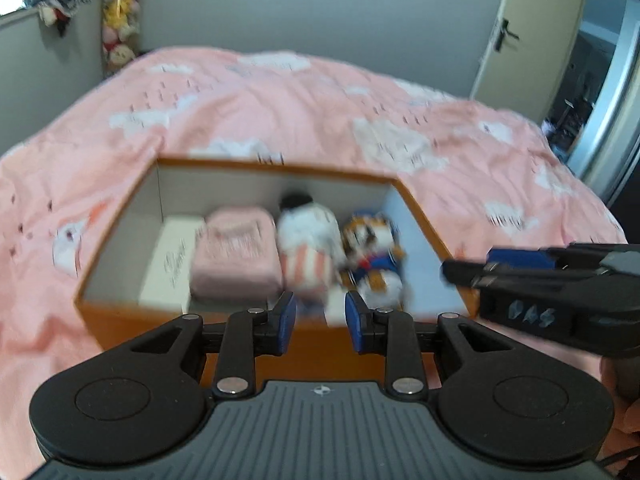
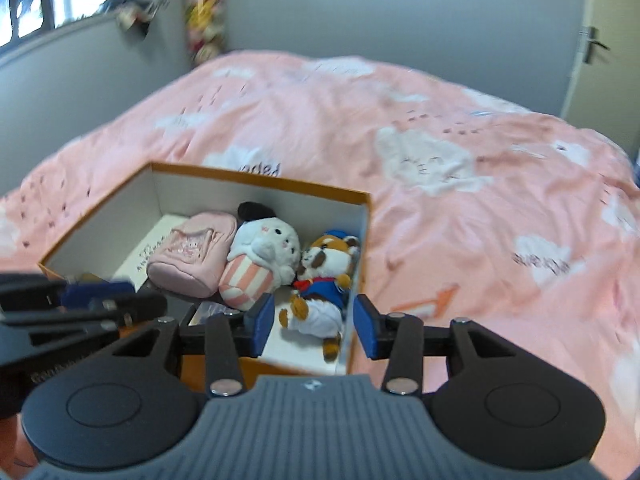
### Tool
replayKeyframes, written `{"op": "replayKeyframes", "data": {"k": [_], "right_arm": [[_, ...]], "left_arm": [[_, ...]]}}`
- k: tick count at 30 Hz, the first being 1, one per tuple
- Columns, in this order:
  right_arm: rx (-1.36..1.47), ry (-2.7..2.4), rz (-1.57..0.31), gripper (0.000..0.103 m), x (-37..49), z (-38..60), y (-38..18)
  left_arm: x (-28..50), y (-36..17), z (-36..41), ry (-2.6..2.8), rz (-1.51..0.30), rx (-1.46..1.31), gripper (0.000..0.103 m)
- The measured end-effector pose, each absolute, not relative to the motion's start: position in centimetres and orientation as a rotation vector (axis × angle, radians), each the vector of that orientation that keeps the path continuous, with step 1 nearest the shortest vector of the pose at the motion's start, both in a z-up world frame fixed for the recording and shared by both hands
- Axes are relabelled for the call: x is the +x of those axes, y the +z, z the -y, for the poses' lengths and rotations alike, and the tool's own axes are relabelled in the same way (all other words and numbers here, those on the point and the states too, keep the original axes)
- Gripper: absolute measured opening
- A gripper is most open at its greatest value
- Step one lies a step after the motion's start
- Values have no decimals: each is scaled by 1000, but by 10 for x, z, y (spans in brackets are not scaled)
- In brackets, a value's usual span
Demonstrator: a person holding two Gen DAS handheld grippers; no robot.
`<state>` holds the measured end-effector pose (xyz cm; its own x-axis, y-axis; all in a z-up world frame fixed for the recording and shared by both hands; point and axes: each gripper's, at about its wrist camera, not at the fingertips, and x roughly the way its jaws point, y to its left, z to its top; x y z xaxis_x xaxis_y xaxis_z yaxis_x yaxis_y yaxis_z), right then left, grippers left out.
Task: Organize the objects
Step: 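Move both grippers back to the yellow tape and orange ball beside the box, then grasp the yellow tape measure with the left gripper and lift it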
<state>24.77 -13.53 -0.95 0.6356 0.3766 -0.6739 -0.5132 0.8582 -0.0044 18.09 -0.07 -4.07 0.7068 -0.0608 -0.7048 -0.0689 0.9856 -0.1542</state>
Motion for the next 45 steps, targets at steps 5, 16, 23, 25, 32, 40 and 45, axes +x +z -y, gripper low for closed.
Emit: {"op": "replayKeyframes", "data": {"k": [5, 16, 23, 25, 32, 40, 45], "right_arm": [[-105, 443, -690, 53, 209, 167, -19], [-150, 504, -787, 52, 182, 159, -62], [-238, 427, -852, 50, 177, 164, -85], [-275, 410, -853, 50, 173, 166, -93], [-284, 410, -861, 51, 174, 168, -97], [-173, 425, -839, 41, 179, 180, -84], [-65, 430, -855, 37, 188, 191, -71]], "left_arm": [[156, -50, 11, -19, -837, -139, 33], [133, -90, -10, -18, -983, -331, 33], [132, -103, -20, -19, -1014, -393, 33], [132, -105, -21, -25, -1020, -402, 33], [131, -109, -24, -62, -1008, -433, 33], [135, -112, -14, -206, -993, -407, 46], [143, -125, -8, -212, -1032, -389, 48]]}}
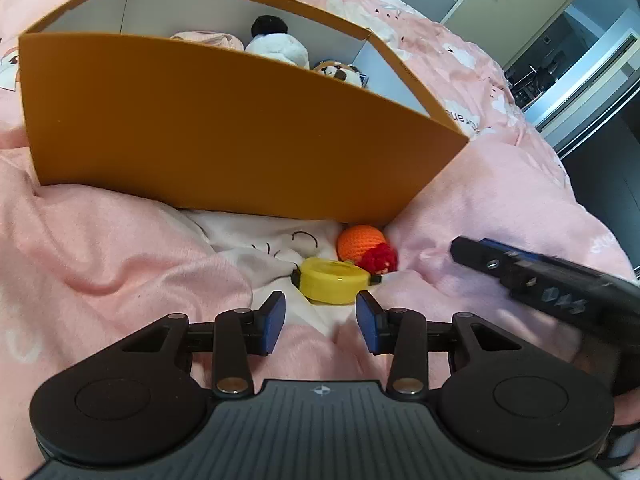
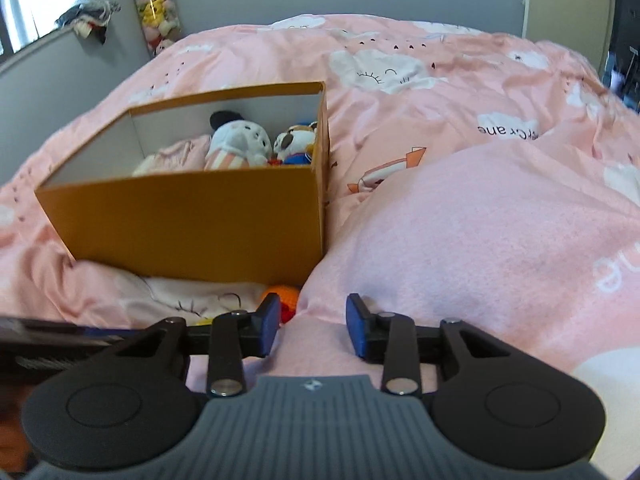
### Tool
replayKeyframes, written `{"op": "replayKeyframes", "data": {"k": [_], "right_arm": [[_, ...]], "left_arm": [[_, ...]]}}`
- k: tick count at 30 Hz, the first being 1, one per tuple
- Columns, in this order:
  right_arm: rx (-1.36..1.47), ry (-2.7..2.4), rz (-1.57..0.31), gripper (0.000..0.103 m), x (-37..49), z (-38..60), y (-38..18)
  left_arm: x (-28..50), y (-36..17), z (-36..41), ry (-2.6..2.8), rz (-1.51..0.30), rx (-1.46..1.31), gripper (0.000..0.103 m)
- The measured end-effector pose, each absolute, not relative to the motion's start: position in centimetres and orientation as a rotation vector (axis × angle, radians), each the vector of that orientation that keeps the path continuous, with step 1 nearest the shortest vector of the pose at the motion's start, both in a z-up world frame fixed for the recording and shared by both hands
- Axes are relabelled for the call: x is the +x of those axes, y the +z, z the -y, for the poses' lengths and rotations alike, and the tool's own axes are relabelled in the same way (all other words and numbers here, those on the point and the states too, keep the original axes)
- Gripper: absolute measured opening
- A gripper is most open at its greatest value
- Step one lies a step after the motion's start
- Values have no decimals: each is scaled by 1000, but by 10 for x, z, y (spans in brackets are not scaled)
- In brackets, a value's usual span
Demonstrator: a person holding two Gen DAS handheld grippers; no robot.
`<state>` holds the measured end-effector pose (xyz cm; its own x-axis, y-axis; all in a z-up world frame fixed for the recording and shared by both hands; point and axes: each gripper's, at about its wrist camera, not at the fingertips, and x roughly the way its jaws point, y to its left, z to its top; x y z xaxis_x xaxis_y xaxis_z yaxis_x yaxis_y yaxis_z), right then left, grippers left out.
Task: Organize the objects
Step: 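Grasp the yellow tape measure with the left gripper and lift it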
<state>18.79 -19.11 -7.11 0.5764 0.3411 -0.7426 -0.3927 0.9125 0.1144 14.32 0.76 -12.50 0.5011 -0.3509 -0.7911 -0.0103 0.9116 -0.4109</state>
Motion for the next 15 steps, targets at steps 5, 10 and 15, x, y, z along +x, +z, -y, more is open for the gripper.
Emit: {"op": "replayKeyframes", "data": {"k": [5, 10, 15], "right_arm": [[-20, 493, -870, 38, 203, 187, -57], [17, 517, -892, 38, 218, 182, -57], [20, 534, -922, 39, 224, 184, -65]], "left_arm": [[147, -123, 8, -227, -986, -270, 48], [164, -134, 22, -240, -1037, -250, 49], [170, -148, 26, -231, -1061, -269, 61]]}}
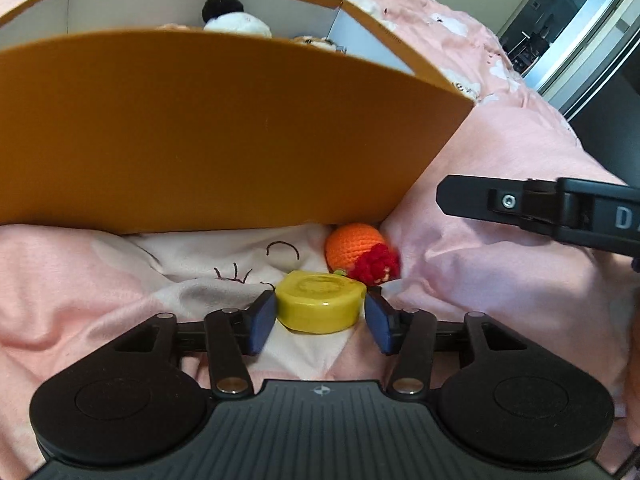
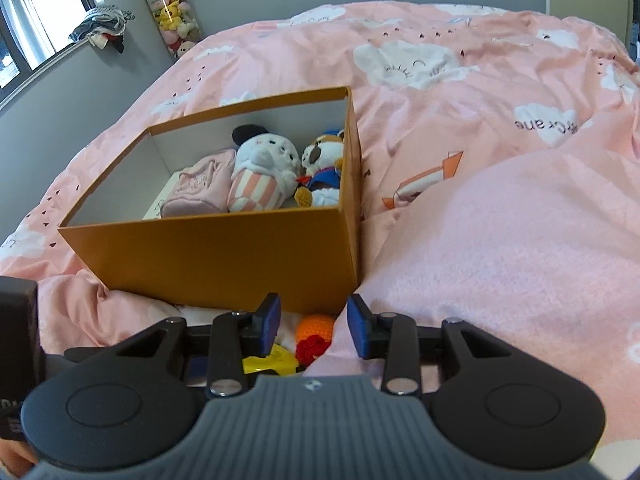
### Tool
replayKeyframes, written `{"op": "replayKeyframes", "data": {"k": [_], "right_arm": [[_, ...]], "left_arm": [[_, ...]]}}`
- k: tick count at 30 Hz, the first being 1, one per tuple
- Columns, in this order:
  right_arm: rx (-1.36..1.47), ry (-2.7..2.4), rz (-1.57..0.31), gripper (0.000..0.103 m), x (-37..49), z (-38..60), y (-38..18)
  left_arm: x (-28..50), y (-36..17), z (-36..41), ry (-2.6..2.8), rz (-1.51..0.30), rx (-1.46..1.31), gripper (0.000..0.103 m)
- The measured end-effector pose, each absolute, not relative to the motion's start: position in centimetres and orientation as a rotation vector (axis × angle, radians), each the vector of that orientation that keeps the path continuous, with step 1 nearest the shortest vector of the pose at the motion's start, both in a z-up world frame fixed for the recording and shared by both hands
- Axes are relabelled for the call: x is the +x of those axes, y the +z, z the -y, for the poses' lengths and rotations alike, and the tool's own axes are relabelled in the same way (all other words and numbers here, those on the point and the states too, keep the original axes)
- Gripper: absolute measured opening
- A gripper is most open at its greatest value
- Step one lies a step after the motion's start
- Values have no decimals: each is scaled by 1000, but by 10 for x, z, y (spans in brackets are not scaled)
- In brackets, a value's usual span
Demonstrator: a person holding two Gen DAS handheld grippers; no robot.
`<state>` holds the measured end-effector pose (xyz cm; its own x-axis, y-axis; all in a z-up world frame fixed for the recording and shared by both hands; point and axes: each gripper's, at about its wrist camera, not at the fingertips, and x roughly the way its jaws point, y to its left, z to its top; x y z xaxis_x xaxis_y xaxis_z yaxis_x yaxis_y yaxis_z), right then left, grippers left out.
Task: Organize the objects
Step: 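Grasp the yellow tape measure with the left gripper and lift it, then grasp the orange crocheted ball with the right gripper while the left gripper holds the yellow tape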
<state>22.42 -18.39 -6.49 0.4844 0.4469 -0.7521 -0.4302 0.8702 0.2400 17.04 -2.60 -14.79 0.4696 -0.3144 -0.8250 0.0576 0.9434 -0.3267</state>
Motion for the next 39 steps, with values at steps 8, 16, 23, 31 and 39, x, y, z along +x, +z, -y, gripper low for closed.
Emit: {"op": "replayKeyframes", "data": {"k": [8, 16, 23, 31, 39], "right_arm": [[27, 557, -978, 39, 237, 184, -80], [-32, 632, -984, 46, 229, 167, -79], [-189, 585, -1035, 52, 235, 136, -99], [-296, 524, -1097, 53, 250, 120, -135], [-273, 536, -1122, 45, 252, 125, -145]], "left_arm": [[177, -163, 30, -265, -1039, -201, 74], [158, -150, 19, -243, -1012, -202, 65], [128, -127, -9, -126, -977, -250, 65], [132, -120, -23, -58, -923, -291, 65], [133, -109, -20, -58, -866, -285, 65]]}}
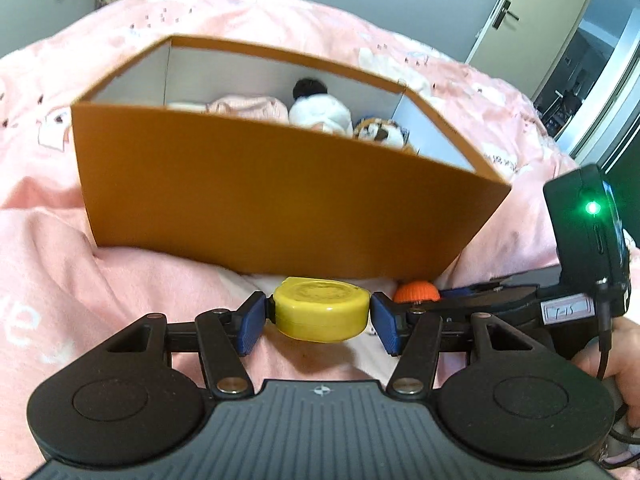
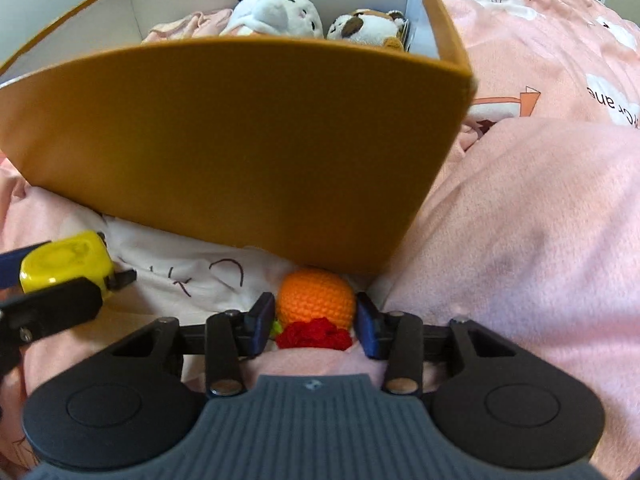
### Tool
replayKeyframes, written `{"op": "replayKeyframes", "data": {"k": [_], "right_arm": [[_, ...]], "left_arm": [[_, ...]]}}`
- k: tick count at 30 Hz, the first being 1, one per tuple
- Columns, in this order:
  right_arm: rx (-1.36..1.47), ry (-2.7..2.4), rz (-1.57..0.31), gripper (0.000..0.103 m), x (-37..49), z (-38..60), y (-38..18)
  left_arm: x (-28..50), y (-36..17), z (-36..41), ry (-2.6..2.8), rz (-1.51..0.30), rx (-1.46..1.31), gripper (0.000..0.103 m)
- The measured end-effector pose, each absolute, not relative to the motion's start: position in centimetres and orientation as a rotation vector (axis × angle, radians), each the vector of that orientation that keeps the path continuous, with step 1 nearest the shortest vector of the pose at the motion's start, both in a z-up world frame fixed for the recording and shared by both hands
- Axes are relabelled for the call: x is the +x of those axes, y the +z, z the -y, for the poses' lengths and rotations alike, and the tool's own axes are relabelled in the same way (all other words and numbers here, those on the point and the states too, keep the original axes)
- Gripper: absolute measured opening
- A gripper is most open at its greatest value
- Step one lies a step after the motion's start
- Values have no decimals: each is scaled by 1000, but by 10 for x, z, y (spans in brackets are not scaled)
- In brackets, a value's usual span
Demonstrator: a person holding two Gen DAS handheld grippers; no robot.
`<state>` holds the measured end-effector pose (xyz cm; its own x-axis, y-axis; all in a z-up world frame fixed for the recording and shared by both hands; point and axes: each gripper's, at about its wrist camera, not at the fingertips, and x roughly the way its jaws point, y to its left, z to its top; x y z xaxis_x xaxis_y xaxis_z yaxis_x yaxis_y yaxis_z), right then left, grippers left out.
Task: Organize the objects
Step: 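Grasp the orange crocheted ball with the right gripper while the left gripper holds the yellow tape, then lower the yellow tape and orange ball into the orange box and open both grippers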
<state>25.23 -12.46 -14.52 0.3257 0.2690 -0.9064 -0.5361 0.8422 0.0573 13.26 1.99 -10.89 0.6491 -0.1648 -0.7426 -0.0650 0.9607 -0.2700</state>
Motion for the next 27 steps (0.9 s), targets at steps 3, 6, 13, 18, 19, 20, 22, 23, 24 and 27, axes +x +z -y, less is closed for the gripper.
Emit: {"op": "replayKeyframes", "data": {"k": [3, 6, 13, 18, 19, 20, 22, 23, 24, 27], "right_arm": [[-251, 559, -1096, 43, 242, 130, -133], [-236, 590, -1040, 43, 224, 135, -109], [-259, 668, -858, 43, 187, 141, -37], [-245, 652, -704, 43, 196, 135, 3], [-247, 638, -687, 43, 203, 131, 7], [-251, 623, -677, 43, 210, 128, 8], [-258, 604, -687, 43, 230, 118, 7], [-263, 597, -701, 43, 239, 114, 3], [-271, 588, -716, 43, 247, 109, -3], [-317, 576, -754, 43, 264, 96, -20]], "left_arm": [[124, -96, -21, -75, -800, -279, 65], [115, -78, -20, -107, -723, -276, 65], [114, -32, -23, -116, -575, -309, 65], [132, -13, -29, -102, -538, -360, 65], [135, -11, -29, -90, -533, -348, 65], [139, -9, -29, -76, -535, -340, 65], [148, -9, -32, -57, -560, -358, 65], [154, -10, -33, -50, -577, -373, 65], [160, -11, -34, -48, -589, -376, 65], [176, -17, -32, -25, -610, -354, 65]]}}
